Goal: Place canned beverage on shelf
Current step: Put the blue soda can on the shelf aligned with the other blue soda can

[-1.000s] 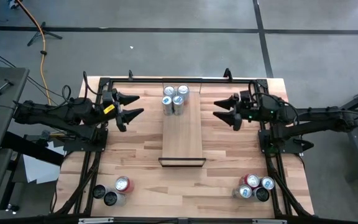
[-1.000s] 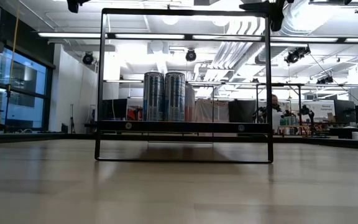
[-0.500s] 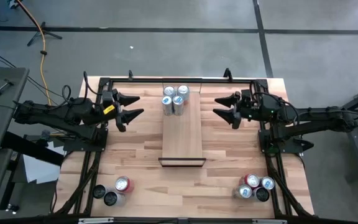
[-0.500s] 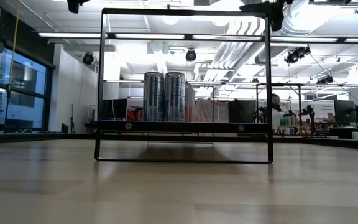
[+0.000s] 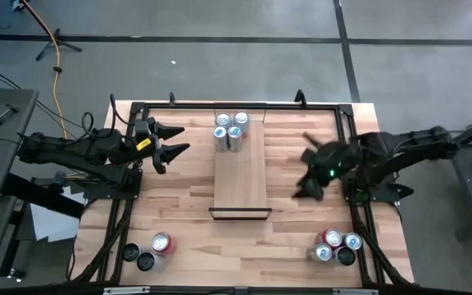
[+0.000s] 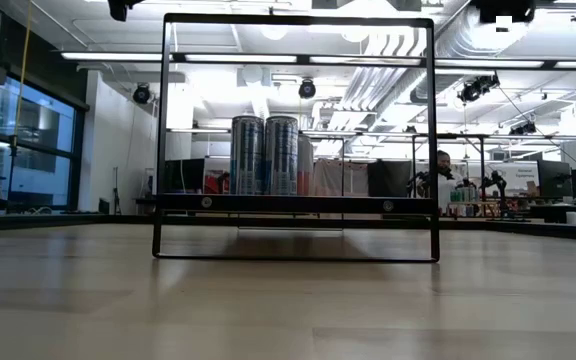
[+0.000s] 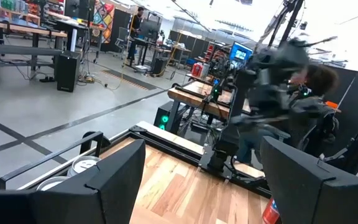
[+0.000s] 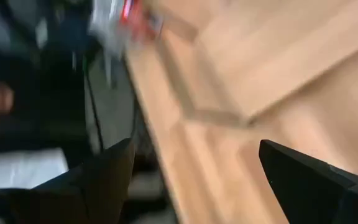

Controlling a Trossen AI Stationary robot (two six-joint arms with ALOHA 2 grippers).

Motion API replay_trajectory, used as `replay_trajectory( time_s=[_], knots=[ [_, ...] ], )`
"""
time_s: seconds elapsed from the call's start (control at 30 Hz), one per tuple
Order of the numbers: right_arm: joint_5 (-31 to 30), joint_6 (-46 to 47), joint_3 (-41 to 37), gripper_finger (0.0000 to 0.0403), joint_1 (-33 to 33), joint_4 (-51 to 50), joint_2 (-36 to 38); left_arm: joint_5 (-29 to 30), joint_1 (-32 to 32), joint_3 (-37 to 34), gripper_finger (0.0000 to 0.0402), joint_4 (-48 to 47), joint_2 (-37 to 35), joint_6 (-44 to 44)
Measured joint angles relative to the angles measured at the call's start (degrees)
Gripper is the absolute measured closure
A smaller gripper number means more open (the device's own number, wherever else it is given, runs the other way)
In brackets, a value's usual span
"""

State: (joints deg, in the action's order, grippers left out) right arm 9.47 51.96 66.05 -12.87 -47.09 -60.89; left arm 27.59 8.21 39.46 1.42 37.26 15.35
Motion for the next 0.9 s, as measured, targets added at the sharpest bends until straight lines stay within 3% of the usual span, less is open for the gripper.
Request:
replay_trajectory(
  time_s=[0.17, 0.37, 0.6, 0.9],
  knots=[
    [0.15, 0.22, 15.49, 0.0071, -11.44, -17.12, -12.52, 0.01, 0.0, 0.0, 0.0124, -0.3, 0.01, -0.02],
    [-6.62, 0.47, 26.94, 0.0071, -23.33, -35.33, -25.82, -0.01, 0.02, 0.0, 0.0124, -0.3, -0.01, -1.1],
    [-7.07, 4.76, 24.12, 0.0071, -31.21, -30.94, -33.13, -0.01, 0.0, 0.0, 0.0124, -0.32, 0.01, -3.06],
    [-5.42, 11.1, 17.98, 0.0071, -35.7, -25.19, -34.02, -0.01, 0.01, 0.0, 0.0124, -0.33, 0.01, -3.08]
  ],
)
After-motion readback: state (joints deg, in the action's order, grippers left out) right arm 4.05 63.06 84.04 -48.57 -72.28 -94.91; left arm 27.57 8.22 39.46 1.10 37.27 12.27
